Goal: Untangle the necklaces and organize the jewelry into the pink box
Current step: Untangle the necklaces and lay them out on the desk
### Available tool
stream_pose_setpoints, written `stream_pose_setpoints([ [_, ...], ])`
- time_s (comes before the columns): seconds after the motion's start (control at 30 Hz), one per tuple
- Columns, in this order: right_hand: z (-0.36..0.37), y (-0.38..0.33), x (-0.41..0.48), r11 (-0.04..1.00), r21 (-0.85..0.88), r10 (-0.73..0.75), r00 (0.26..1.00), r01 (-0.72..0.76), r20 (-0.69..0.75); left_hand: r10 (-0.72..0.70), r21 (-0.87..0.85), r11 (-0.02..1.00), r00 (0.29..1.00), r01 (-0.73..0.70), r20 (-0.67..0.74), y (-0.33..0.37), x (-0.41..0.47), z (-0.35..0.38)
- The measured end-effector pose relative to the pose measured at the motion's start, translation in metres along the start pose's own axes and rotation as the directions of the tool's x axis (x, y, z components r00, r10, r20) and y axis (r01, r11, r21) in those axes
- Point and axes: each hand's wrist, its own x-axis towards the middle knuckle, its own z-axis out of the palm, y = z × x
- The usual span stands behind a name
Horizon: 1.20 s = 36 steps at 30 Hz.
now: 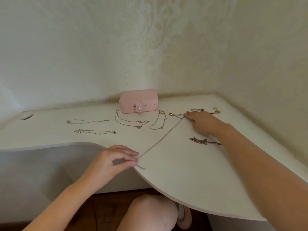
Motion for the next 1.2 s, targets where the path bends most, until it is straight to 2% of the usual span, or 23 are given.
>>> stream_pose_setpoints([
  [0.13, -0.001, 0.001, -0.001, 0.998, 0.007, 0.064, 0.997, -0.063, -0.053, -0.049, 0.098, 0.994, 0.995, 0.057, -0.083, -0.017, 0.011, -0.023],
  [0.37, -0.006, 0.01, -0.004, 0.988, 0.036, 0.155, 0.976, -0.151, -0.154, -0.055, 0.245, 0.962, 0.968, 0.116, -0.244, -0.044, 0.026, -0.048],
  [0.5, -0.014, 0.011, -0.011, 0.963, 0.062, 0.271, 0.942, -0.264, -0.2, -0.052, 0.298, 0.942, 0.946, 0.153, -0.318, -0.05, 0.025, -0.05],
  [0.6, -0.019, 0.013, -0.014, 0.938, 0.065, 0.346, 0.907, -0.341, -0.241, -0.05, 0.322, 0.933, 0.945, 0.159, -0.322, -0.051, 0.021, -0.05],
  [0.7, -0.022, 0.015, -0.013, 0.96, 0.154, 0.266, 0.928, -0.232, -0.261, -0.052, 0.302, 0.943, 0.961, 0.137, -0.273, -0.045, 0.014, -0.046],
  [0.83, -0.019, 0.008, -0.015, 0.959, 0.272, 0.134, 0.972, -0.077, -0.195, -0.074, 0.175, 0.979, 0.979, 0.108, -0.191, -0.032, 0.01, -0.039],
  [0.93, -0.019, 0.005, -0.011, 0.976, 0.209, 0.097, 0.982, -0.062, -0.16, -0.098, 0.143, 0.982, 0.981, 0.122, -0.168, -0.029, 0.013, -0.043],
  [1.1, -0.011, 0.0, -0.007, 0.996, -0.007, 0.088, 0.993, -0.089, -0.082, -0.103, 0.275, 0.954, 0.991, 0.122, -0.083, -0.029, 0.014, -0.044],
  [1.13, -0.01, -0.001, -0.009, 0.997, 0.014, 0.071, 0.994, -0.07, -0.079, -0.106, 0.287, 0.95, 0.992, 0.121, -0.069, -0.029, 0.013, -0.043],
  [1.2, -0.013, -0.003, -0.017, 0.983, 0.181, 0.047, 0.995, -0.032, -0.082, -0.126, 0.254, 0.958, 0.991, 0.131, -0.038, -0.026, 0.011, -0.038],
])
